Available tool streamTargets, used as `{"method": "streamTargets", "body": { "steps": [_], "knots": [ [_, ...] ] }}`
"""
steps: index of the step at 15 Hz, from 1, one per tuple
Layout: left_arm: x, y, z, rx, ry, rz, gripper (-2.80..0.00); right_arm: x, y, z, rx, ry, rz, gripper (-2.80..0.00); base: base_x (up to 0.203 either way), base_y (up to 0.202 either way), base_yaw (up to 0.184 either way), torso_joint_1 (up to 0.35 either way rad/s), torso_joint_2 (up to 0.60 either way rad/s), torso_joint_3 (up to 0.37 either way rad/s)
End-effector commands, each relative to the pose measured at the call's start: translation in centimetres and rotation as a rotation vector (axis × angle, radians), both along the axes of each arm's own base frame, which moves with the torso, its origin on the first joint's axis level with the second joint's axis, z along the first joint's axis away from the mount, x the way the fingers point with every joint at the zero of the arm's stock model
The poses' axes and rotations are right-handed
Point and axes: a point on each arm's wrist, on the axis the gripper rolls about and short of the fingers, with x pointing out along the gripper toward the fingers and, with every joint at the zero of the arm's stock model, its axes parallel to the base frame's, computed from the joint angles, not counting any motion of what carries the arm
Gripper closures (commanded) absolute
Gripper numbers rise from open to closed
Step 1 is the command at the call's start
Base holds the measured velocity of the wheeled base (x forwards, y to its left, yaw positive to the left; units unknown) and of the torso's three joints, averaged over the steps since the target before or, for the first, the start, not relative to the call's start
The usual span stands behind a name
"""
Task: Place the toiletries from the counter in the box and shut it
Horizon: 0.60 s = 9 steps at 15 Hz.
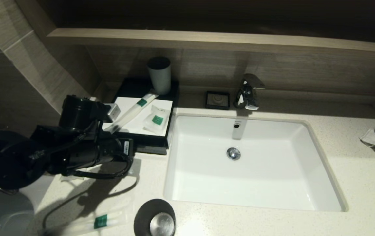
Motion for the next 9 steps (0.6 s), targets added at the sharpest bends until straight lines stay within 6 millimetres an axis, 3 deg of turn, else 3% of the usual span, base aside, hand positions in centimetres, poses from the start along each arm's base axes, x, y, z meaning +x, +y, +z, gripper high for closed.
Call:
{"method": "streamTargets", "body": {
  "steps": [1,9],
  "knots": [
    [0.11,-0.05,-0.01,-0.001,-0.004,0.001,0.0,0.01,0.0,-0.04,0.0,0.002,0.0,0.0,0.0,0.0,0.0,0.0,0.0,0.0],
    [0.57,-0.19,-0.45,0.001,-0.003,0.004,0.0,0.01,0.0,-0.04,0.0,0.002,0.0,0.0,0.0,0.0,0.0,0.0,0.0,0.0]
  ]
}}
